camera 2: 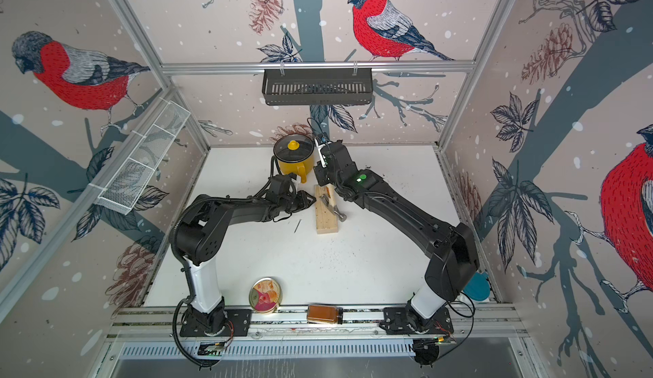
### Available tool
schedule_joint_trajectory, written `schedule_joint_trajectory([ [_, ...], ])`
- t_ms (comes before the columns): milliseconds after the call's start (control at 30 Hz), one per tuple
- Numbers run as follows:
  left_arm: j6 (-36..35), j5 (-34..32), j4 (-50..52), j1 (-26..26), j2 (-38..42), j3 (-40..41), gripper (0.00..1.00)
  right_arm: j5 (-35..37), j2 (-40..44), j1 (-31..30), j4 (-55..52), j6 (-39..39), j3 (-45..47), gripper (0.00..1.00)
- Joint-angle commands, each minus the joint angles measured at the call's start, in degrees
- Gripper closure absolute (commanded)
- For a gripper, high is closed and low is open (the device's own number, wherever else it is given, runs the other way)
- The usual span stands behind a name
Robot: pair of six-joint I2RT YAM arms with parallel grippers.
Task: Use a claw hammer to pull out a nail
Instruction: Remove the nail from the mounting plate.
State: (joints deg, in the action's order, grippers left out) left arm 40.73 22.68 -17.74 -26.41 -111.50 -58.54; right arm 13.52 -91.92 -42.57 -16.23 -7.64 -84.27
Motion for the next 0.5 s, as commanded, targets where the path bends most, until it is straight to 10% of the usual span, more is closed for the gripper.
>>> schedule_joint_trajectory([
  [0,0.5,0.1,2.0,0.1,-0.3,0.3,0.69,2.4,1.3,0.3,6.2,1.8,1.1,1.00],
  [467,0.3,0.1,3.1,0.1,-1.1,-1.7,0.69,0.6,3.5,0.6,9.7,2.2,3.7,1.00],
])
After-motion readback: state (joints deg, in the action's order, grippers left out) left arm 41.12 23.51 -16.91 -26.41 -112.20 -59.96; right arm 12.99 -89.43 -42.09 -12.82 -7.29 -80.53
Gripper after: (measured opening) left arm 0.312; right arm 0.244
